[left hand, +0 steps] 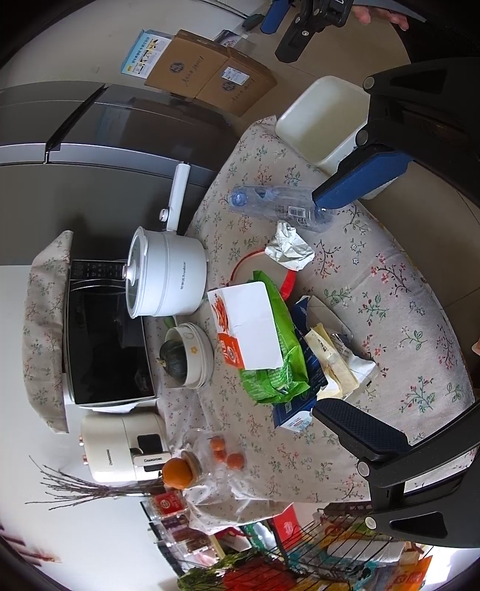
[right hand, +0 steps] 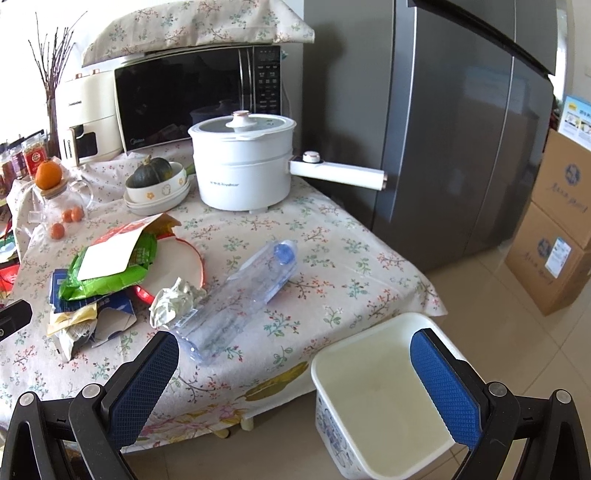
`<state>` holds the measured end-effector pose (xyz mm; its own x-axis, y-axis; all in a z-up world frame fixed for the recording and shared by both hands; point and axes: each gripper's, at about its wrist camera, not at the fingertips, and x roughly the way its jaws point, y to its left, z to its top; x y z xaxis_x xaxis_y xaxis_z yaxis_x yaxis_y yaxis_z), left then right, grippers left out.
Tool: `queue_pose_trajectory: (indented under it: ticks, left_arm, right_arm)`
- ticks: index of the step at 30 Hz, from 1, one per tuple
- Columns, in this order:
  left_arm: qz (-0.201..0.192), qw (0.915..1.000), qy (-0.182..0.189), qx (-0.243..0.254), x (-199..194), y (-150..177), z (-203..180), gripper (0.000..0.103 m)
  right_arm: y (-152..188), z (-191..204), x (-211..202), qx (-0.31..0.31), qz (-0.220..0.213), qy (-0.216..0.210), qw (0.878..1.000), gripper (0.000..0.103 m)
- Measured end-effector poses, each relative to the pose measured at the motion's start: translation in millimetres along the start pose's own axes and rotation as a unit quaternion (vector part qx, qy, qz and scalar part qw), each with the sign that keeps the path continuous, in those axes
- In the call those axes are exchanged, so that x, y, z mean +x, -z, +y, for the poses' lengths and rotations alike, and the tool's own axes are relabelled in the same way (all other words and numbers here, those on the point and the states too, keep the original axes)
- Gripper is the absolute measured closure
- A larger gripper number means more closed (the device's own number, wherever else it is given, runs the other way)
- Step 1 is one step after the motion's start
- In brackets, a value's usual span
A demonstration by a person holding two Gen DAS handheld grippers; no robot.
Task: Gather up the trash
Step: 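Grasp the clear plastic bottle with the right tool while the left tool grasps the white-orange box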
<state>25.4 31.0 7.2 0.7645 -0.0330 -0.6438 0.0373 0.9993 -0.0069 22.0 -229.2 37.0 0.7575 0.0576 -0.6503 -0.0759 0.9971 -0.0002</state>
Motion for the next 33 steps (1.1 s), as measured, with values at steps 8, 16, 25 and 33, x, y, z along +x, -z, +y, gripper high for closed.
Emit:
queue_pose_trajectory:
  ticks: [8,16,25,33]
  left_arm:
    - [0.085,0.995,0.041,-0.033,39,-42,34,0.0]
    - [0.137,0.9853,0.015,-0.101,100,-40,95,0.001]
    - [0.149,0.9812,0.026,-0.119,146,-52,111,0.005]
    - [0.137,0.9871,0.017,-0.08,168,-83,58,0.004]
  right_arm:
    - [-31,2,49,0.021,0.09,-0.063,0.994,0.0]
    - [-40,17,140,0.037,0.199,-0.09,0.975,0.0]
    - [-47,13,215,0.09,0.25,-0.079,0.961,0.002]
    - [-46,20,265,0.15,0.293,-0.068,0.942,0.008]
